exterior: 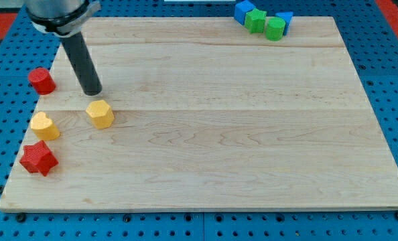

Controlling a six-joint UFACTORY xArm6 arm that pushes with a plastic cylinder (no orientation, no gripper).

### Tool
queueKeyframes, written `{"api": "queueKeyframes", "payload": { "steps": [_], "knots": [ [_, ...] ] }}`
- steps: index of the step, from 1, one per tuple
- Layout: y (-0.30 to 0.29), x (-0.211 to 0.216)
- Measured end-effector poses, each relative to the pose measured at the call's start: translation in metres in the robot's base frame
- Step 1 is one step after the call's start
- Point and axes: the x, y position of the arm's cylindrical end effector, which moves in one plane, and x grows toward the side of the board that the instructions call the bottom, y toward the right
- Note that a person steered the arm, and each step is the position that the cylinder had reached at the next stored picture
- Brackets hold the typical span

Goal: Place the red circle to the top of the heart

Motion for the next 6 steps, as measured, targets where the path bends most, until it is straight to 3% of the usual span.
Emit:
{"api": "queueKeyframes", "payload": {
  "steps": [1,2,3,4,5,6],
  "knots": [
    [0.042,0.033],
    [0.009,0.053],
    [0.038,0.030],
    [0.017,-0.044],
    [-0.074,-0.127],
    [-0.127,-0.118]
  ]
}}
